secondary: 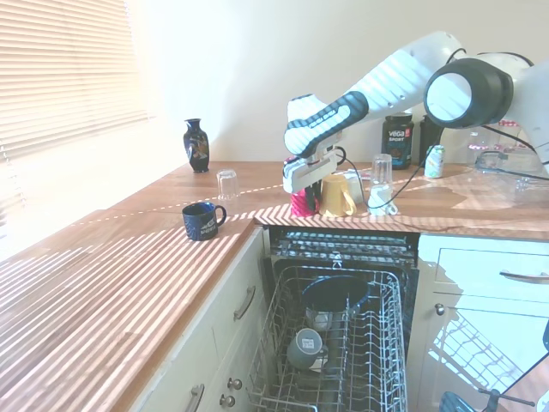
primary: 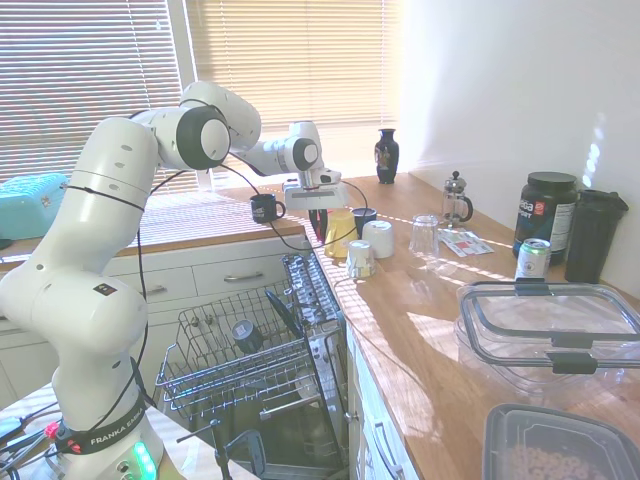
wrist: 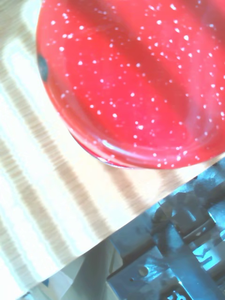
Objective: Remove a mug cup out of the dishwasher
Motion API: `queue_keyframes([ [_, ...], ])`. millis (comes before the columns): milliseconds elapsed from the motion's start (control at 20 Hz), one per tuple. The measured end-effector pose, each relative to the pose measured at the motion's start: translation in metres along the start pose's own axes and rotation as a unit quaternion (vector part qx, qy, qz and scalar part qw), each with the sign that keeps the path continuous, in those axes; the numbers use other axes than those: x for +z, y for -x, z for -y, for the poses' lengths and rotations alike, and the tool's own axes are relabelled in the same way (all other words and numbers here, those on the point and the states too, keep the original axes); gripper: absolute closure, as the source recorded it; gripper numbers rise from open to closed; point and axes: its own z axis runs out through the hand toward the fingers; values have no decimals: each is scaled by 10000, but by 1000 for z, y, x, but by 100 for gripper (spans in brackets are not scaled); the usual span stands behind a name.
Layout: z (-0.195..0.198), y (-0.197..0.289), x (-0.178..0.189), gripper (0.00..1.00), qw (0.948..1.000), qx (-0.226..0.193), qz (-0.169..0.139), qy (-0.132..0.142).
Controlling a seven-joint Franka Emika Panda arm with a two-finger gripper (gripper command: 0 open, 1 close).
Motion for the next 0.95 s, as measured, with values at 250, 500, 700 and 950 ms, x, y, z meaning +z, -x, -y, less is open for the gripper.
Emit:
queue_keyframes([
  [250, 1, -1, 0, 0, 10000, 77, -24, -22],
  [500, 1, -4, -9, 0, 9998, 110, -113, -87],
  [700, -5, 4, -33, 0, 9995, 97, -204, -205],
  [950, -24, 46, -61, 0, 9991, 57, -224, -361],
])
